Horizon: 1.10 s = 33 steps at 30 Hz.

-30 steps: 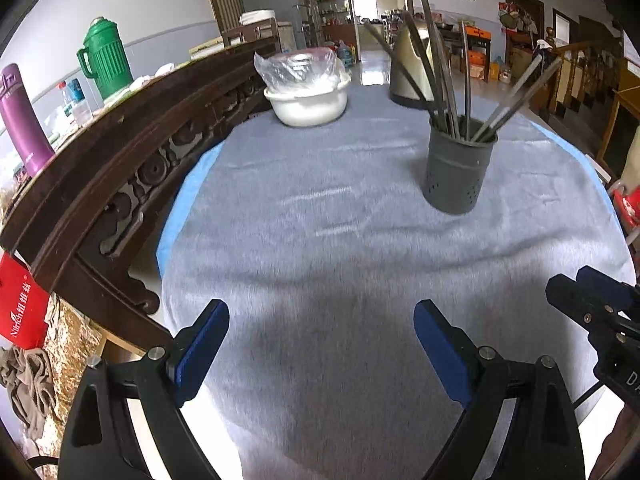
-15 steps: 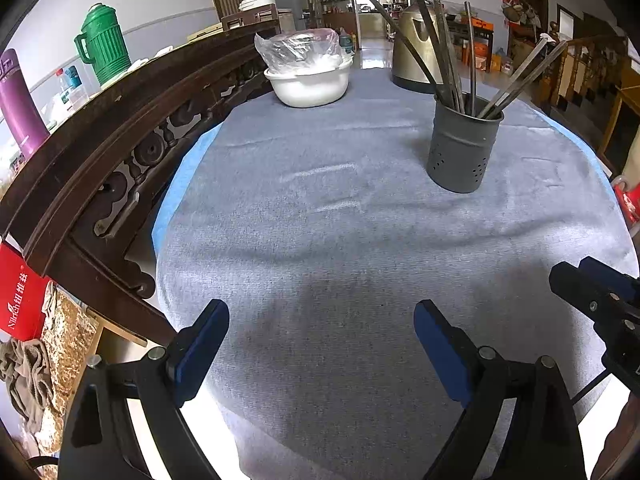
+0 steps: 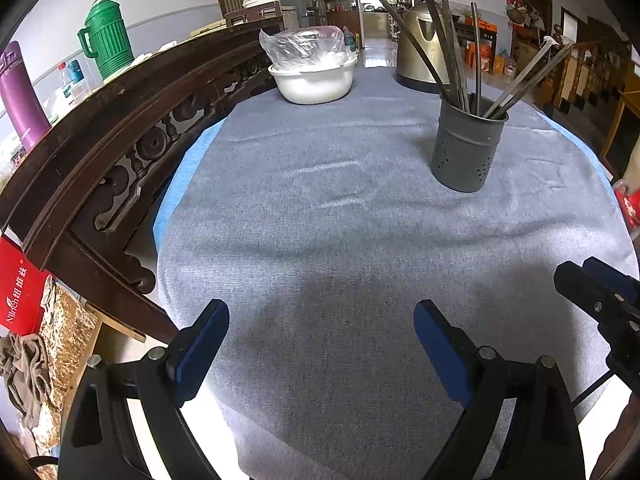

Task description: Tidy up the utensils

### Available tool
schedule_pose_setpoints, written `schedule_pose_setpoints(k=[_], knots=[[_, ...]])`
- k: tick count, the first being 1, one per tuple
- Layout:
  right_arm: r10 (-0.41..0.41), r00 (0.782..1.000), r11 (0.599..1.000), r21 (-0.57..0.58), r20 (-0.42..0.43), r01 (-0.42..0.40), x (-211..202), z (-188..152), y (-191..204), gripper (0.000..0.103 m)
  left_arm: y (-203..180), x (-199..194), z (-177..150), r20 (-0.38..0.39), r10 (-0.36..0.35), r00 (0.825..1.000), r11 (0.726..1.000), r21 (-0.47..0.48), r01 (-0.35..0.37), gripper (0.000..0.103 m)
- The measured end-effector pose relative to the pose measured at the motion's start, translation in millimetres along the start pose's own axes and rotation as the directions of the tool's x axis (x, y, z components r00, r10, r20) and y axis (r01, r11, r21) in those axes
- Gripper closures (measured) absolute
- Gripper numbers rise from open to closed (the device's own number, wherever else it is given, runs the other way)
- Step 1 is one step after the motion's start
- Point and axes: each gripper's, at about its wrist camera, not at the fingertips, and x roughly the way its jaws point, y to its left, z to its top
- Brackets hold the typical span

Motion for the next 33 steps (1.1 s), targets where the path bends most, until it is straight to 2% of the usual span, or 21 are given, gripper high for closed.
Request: schedule_pose_setpoints(k=[16,26,33], knots=[[-0.006,1.000,1.000,-0.025,0.024,0.006,-12.6,0.3,11.0,0.041,8.0,-12.7,-3.6,0.025,-0.011,1.000,1.000,-0.013,0.012,0.009],[-0.039,0.993,0.999,-0.030,0.115,0.043,-42.6,8.3,17.7,0.041,12.3,-34.0,-0.6,0.074,-0.032,0.997,0.999,-0.005,0.032,0.009],[-0.055,0.987,0.998,-0.027,0.149,0.060,-58.3,14.7,22.1,0.041,10.9,-53.2,11.6,0.123,-0.046,0.991,0.999,0.023,0.043,0.009]])
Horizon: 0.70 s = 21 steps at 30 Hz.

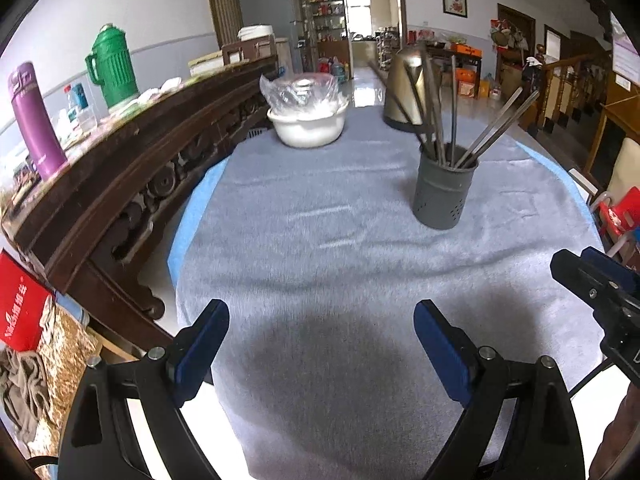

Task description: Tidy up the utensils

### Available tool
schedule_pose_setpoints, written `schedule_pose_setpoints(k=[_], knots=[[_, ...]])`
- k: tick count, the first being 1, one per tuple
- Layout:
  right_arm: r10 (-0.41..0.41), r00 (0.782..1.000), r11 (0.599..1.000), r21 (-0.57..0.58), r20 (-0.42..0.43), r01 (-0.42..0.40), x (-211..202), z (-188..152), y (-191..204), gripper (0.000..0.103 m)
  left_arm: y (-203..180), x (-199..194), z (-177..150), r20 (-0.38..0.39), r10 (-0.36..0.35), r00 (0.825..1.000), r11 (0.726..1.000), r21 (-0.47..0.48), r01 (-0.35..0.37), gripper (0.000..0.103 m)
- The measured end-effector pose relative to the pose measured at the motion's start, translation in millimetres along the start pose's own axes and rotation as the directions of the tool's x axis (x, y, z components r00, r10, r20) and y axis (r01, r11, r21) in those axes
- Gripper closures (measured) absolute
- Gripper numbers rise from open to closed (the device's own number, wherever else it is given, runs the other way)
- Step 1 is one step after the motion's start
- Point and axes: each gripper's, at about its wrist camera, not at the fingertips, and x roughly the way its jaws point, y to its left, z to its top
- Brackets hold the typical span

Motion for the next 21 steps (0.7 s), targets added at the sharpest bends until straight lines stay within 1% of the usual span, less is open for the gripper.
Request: schedule_pose_setpoints(k=[5,8,12,19,20,21], knots=[[-0.014,0.999,1.000,-0.011,0.051,0.014,-14.2,13.0,5.0,0.041,0.9,-11.7,15.3,0.038,-0.015,0.999,1.000,0.004,0.015,0.009],[-0.020,0.998,1.000,-0.005,0.063,0.021,-17.8,19.7,5.0,0.041,1.9,-19.2,24.2,0.063,-0.026,0.998,1.000,0.009,0.025,0.009],[-0.027,0.997,1.000,0.002,0.068,0.027,-17.4,26.4,4.1,0.041,3.4,-22.2,31.8,0.075,-0.031,0.997,0.999,0.012,0.031,0.009],[-0.035,0.997,0.999,-0.004,0.072,0.036,-6.6,37.5,3.1,0.041,8.3,-11.5,40.8,0.075,-0.038,0.996,0.999,-0.001,0.038,0.009],[-0.047,0.997,0.999,-0.003,0.068,0.048,0.2,38.7,-1.2,0.041,10.2,-4.3,41.1,0.070,-0.035,0.997,0.999,-0.010,0.036,0.009],[-0.063,0.996,0.998,0.003,0.063,0.063,5.3,39.2,-5.5,0.041,13.0,5.1,41.7,0.047,-0.039,0.998,0.999,-0.025,0.040,0.009]])
